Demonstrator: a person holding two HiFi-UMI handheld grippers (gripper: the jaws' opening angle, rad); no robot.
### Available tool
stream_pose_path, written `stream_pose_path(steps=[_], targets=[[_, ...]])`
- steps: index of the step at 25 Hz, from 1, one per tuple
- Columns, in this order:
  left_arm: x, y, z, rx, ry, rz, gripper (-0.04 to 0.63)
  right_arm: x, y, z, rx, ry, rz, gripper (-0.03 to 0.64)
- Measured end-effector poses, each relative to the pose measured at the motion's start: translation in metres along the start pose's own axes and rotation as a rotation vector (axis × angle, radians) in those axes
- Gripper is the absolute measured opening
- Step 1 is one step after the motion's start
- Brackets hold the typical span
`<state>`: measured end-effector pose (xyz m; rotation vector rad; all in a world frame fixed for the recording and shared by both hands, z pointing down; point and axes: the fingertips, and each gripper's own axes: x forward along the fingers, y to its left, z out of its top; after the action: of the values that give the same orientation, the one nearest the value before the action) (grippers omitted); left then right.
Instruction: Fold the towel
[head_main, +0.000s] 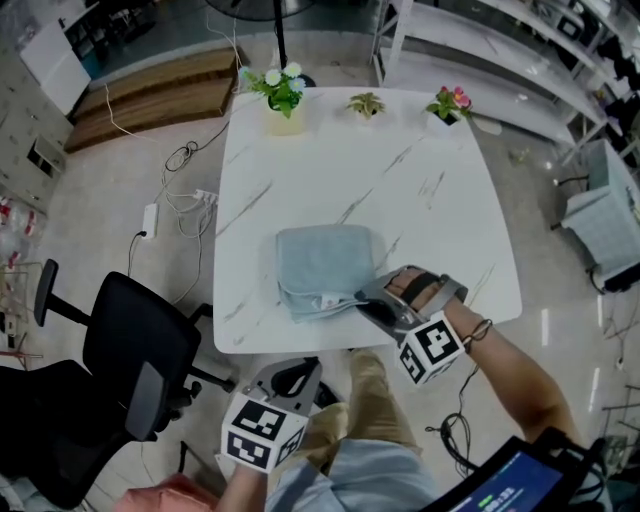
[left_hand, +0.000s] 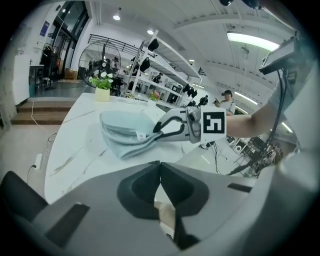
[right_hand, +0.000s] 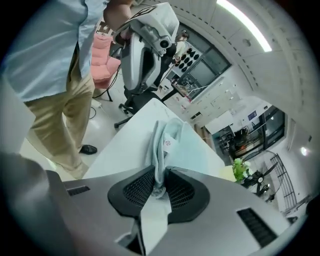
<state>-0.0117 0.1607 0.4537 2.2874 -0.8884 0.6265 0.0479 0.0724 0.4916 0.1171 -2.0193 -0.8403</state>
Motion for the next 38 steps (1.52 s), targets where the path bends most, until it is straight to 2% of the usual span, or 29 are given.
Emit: stream_pose_path(steps=[1,4,6,8,10,11,12,15,23,25,27,28,32,35,38], targets=[[0.002,0.002,0.006,0.007,-0.017,0.007,0.008,0.003,0.007,0.0,0.037,-0.015,0.034,0.093],[0.008,0.007,0.026,0.031,-0.056,0.019,0.008,-0.006,0.01,0.011,0.195,-0.122,0.129,0.23],[0.013,0.006,0.043,0.055,-0.073,0.017,0.008,-0.029,-0.008,0.016,0.32,-0.216,0.14,0.253],[0.017,0.003,0.064,0.077,-0.093,0.012,0.009,-0.055,-0.037,0.006,0.438,-0.284,0.114,0.253],[0.023,-0.001,0.085,0.097,-0.11,0.004,0.008,-0.072,-0.068,-0.02,0.508,-0.276,0.038,0.221],[0.028,-0.002,0.094,0.108,-0.114,-0.001,0.008,-0.074,-0.081,-0.038,0.511,-0.239,-0.006,0.186],[0.034,-0.003,0.102,0.119,-0.113,-0.008,0.009,-0.071,-0.091,-0.056,0.497,-0.19,-0.042,0.178],[0.057,-0.006,0.116,0.146,-0.084,-0.029,0.009,-0.049,-0.101,-0.09,0.431,-0.093,-0.076,0.162],[0.115,0.0,0.11,0.191,0.063,-0.062,0.008,0.008,-0.089,-0.085,0.315,-0.184,0.022,0.149],[0.122,0.002,0.104,0.199,0.099,-0.076,0.008,0.016,-0.093,-0.082,0.293,-0.205,0.002,0.129],[0.127,0.001,0.098,0.222,0.133,-0.09,0.008,0.019,-0.099,-0.081,0.279,-0.214,-0.032,0.045],[0.129,0.0,0.095,0.235,0.149,-0.097,0.008,0.018,-0.102,-0.081,0.282,-0.22,-0.044,0.033],[0.133,-0.006,0.09,0.269,0.179,-0.128,0.008,0.011,-0.121,-0.083,0.319,-0.24,-0.08,0.028],[0.136,-0.008,0.095,0.282,0.163,-0.134,0.008,0.009,-0.137,-0.093,0.304,-0.215,-0.131,0.023],[0.143,-0.003,0.1,0.272,0.149,-0.128,0.008,0.018,-0.14,-0.106,0.297,-0.172,-0.137,0.023]])
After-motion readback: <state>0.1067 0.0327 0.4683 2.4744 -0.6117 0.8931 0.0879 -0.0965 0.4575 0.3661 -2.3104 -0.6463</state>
